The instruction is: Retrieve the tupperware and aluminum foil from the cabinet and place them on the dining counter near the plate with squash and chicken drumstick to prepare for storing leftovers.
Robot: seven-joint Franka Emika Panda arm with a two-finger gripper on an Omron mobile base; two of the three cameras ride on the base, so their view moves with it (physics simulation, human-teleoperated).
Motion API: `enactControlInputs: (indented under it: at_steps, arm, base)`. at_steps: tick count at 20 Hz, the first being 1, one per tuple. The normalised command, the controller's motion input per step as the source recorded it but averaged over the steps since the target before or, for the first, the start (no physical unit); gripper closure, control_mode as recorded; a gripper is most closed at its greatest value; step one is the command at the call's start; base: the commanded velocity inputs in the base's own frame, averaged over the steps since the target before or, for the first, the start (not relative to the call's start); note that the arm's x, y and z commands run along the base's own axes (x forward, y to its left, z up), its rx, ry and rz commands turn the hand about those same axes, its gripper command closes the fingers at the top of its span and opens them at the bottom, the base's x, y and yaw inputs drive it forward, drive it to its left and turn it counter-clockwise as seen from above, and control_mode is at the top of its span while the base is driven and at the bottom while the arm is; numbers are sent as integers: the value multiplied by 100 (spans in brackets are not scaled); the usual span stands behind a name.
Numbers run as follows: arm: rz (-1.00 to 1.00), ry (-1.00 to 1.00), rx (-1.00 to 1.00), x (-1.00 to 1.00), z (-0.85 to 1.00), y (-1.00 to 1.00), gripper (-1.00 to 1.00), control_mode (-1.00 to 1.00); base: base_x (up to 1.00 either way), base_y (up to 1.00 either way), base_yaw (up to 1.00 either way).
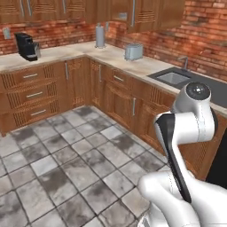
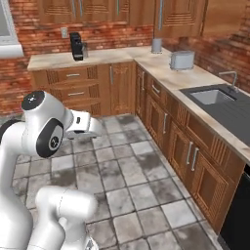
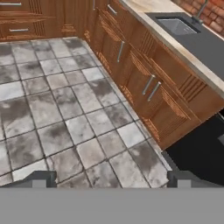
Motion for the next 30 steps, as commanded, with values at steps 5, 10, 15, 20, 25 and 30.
enactControlInputs:
  at_steps: [5, 10, 15, 20, 25, 30]
  arm:
    - [0, 0, 0, 0, 0, 0, -100, 100]
    - [0, 0, 0, 0, 0, 0, -100, 100]
    - [0, 0, 0, 0, 0, 0, -100, 100]
    - [0, 0, 0, 0, 0, 0, -100, 100]
    - [0, 0, 0, 0, 0, 0, -100, 100]
    - [0, 0, 0, 0, 0, 0, -100, 100]
  base:
    - [100, 16, -34]
    - [100, 32, -34]
    - [100, 42, -33]
    - [100, 46, -33]
    - [100, 40, -34]
    - [96, 44, -35]
